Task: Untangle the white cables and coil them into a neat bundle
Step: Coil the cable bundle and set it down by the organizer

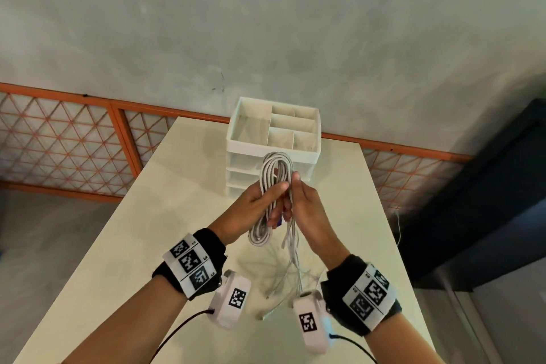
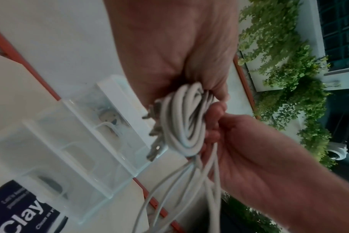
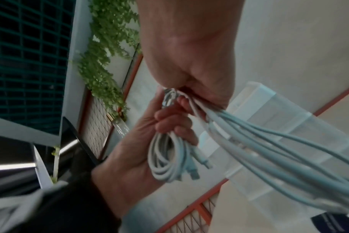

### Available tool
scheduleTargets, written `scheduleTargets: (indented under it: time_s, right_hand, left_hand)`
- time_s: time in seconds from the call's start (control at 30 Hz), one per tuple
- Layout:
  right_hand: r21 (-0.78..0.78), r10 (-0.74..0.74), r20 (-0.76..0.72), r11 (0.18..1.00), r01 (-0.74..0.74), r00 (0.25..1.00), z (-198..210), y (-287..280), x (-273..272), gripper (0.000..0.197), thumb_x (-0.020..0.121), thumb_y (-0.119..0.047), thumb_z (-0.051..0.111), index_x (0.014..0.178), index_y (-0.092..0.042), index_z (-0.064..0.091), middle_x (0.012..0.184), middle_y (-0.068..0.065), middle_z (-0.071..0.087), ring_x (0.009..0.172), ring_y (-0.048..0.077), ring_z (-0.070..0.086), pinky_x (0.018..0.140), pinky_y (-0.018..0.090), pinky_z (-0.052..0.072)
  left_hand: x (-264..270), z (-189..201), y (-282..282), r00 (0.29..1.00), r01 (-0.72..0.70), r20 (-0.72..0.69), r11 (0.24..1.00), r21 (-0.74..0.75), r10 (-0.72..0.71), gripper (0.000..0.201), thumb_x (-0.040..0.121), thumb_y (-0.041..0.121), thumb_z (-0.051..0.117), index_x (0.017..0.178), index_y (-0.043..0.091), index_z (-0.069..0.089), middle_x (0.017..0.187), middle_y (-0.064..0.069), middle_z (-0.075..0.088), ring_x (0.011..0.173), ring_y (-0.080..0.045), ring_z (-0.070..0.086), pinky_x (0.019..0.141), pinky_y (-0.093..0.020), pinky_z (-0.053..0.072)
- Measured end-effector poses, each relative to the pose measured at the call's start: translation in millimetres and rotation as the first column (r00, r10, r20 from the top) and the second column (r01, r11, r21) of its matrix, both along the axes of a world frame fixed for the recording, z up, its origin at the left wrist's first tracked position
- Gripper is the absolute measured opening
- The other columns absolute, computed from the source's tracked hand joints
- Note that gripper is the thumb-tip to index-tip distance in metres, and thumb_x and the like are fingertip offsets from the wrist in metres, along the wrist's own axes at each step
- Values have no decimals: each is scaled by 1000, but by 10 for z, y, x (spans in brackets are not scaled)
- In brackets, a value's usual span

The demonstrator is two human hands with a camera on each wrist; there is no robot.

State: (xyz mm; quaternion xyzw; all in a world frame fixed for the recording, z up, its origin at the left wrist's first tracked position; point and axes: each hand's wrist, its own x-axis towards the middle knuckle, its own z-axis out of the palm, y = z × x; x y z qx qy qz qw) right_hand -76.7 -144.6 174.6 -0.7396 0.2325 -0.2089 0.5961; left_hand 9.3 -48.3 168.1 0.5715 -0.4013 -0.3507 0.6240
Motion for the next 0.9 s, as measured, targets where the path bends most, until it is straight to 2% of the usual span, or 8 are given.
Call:
scheduleTargets:
  time_s: [0.13,0.27,0.33,0.47,0.57,0.67,0.8,0.9]
  right_hand:
    - [11,29,-76,1000,-28,997,76,-29,-7,58,103,-39,19,67,-16,58,39,0,58,39,7,58,44,12,44]
    - [72,76,-169,995,-64,983,72,-108,43,57,98,-52,25,102,-16,69,64,15,68,59,24,68,59,30,55]
    - [113,86,-169,991,-68,982,72,-120,59,56,98,-53,27,110,-14,67,69,19,66,66,32,67,60,33,55]
    - [202,177,-151,969,-145,973,83,-142,15,54,98,-52,28,114,-15,65,79,24,67,75,34,68,66,33,53]
    - [339,304,-97,905,-256,948,126,-133,-10,56,99,-49,27,108,-8,65,73,17,66,74,32,68,84,45,49]
    - [424,317,-74,868,-258,945,119,-118,36,66,97,-54,21,98,-2,63,71,11,66,71,26,67,84,43,51]
    - [191,411,-209,907,-375,887,54,-31,3,65,97,-56,16,112,-11,59,93,18,70,85,24,66,88,38,54]
    - [-40,394,-331,902,-430,858,-50,-47,-13,39,93,-37,54,116,-6,54,97,22,69,81,22,68,84,39,53]
  left_hand:
    - [28,-1,-46,993,-15,113,1000,-6,15,40,99,24,41,64,12,57,46,2,55,45,-13,50,57,-16,44]
    - [-3,-87,-94,990,-94,102,995,-19,96,34,97,29,44,66,19,55,50,-11,52,44,-16,49,55,-18,44]
    - [-11,-121,-113,987,-127,93,992,-28,129,31,97,29,45,72,14,55,52,-7,54,44,-20,48,51,-21,44]
    - [29,-110,-85,992,-111,57,994,1,111,40,96,29,48,61,13,56,46,-6,51,42,-22,45,51,-23,45]
    - [36,-90,-47,996,-88,-36,996,-14,87,50,96,25,49,47,21,55,39,-2,44,37,-18,39,46,-21,42]
    - [26,-56,-77,991,-123,-53,991,-53,121,53,95,27,50,44,17,46,36,-2,36,37,-20,34,45,-24,41]
    - [205,20,-114,950,-301,-117,949,-98,289,37,95,28,51,63,12,58,39,4,35,34,-14,31,41,-20,35]
    - [390,3,-83,931,-356,-128,928,-109,342,31,95,29,50,77,6,59,41,5,36,34,-12,30,41,-23,34]
